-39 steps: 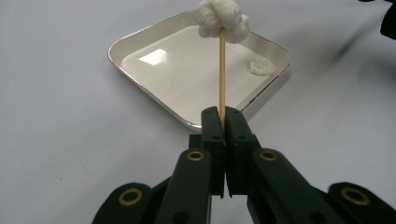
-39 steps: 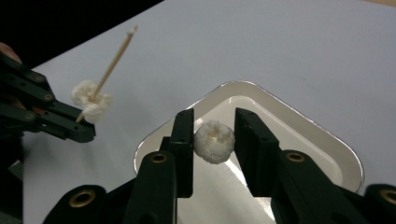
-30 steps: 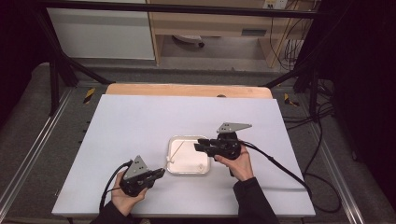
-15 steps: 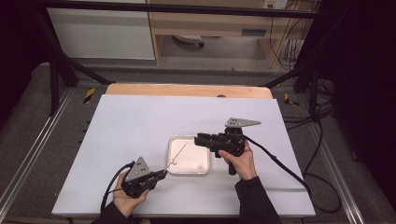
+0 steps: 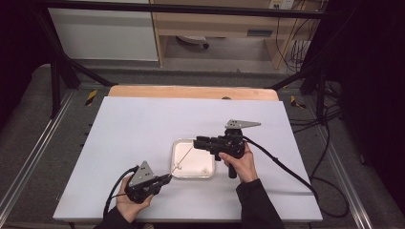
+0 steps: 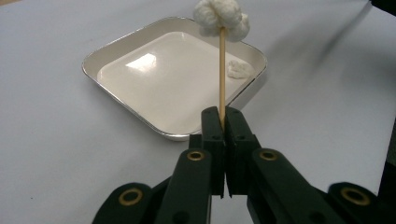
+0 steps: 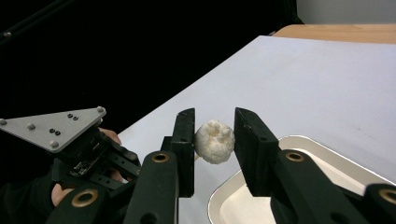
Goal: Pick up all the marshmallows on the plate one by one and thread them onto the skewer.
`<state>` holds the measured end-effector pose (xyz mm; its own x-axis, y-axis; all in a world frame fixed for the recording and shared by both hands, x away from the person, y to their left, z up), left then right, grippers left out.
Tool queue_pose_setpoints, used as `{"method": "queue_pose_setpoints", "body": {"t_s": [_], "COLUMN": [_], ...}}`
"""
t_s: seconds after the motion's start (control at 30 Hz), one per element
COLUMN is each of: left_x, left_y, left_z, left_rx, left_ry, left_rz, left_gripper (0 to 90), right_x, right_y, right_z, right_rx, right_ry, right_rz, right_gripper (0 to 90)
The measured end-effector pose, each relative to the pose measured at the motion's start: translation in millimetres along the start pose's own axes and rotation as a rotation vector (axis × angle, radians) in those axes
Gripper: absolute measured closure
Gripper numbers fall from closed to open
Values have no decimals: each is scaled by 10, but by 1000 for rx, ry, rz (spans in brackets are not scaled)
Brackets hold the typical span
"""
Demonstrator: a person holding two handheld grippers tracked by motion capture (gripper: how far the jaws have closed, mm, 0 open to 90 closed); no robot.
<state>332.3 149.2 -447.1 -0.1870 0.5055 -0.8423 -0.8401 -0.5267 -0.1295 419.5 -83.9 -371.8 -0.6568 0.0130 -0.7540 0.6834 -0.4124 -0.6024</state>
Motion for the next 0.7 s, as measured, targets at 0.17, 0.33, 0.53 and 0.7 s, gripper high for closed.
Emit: {"method": "queue_pose_setpoints", "body": {"t_s": [0.17,0.33,0.53,0.7], "left_x": [-2,0,0,8], "left_y": [5,7,17,26], "left_z": [-1,0,-10,-24], "left_rx": [1,3,8,8], "left_ry": [3,3,-7,-17], "left_rz": [0,-4,-19,-27], "left_gripper": [880,881,881,883], "right_x": [23,58,98,139], "right_y": [9,17,9,12], "right_z": [-33,-65,-90,-119], "right_rx": [-13,-22,-42,-45], "right_ry": [-10,-25,-51,-66], "right_rz": [-11,-19,-31,-27], "right_gripper": [704,711,726,742]}}
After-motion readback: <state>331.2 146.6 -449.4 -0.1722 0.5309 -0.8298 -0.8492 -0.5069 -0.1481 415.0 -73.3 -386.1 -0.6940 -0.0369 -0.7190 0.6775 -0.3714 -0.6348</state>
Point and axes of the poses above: each handheld gripper's, and its own axes: z roughly backward along the jaws, x roughly out of its underside, y roughly to its right, the point moved 4 cm from there along -z, roughly forward along the jaws, and after that the axes turned 11 degrees about -z, right-handed, at the moved point
